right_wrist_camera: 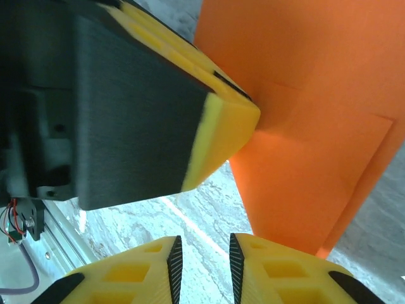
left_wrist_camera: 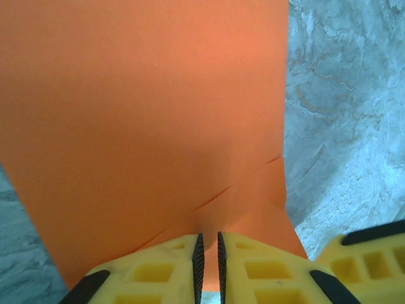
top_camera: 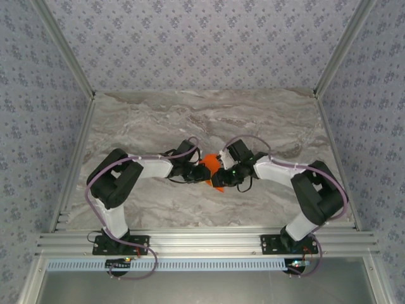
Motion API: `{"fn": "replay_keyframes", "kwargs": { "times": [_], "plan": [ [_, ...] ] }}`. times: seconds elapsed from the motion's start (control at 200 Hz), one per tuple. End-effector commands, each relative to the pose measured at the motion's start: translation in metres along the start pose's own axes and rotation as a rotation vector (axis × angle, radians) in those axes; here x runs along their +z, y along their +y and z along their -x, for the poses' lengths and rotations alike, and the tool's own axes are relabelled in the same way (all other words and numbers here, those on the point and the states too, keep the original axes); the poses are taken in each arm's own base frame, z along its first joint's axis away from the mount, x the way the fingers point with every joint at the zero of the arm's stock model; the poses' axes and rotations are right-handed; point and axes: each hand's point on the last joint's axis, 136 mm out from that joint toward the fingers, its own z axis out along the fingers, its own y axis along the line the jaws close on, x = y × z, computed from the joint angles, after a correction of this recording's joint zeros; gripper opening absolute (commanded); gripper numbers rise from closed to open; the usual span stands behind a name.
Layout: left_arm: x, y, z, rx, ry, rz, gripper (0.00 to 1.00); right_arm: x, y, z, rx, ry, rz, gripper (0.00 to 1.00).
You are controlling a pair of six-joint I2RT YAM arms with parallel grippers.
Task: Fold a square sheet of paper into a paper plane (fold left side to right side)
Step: Third fold the triangle at the center of the table.
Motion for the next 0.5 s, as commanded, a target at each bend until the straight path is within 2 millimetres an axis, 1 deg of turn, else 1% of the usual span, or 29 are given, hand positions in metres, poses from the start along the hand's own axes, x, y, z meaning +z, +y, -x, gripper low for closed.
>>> {"fn": "replay_keyframes", "kwargs": {
  "times": [0.0, 0.495],
  "plan": [
    [0.009, 0.045, -0.026, -0.067, 0.059, 0.147, 0.17, 0.006, 0.002, -0.003, 0.016, 0.030, 0.010, 0.30],
    [0.010, 0.046, -0.026, -0.067, 0.060, 0.155, 0.17, 0.008, -0.015, -0.019, 0.034, 0.071, -0.075, 0.30]
  ]
}}
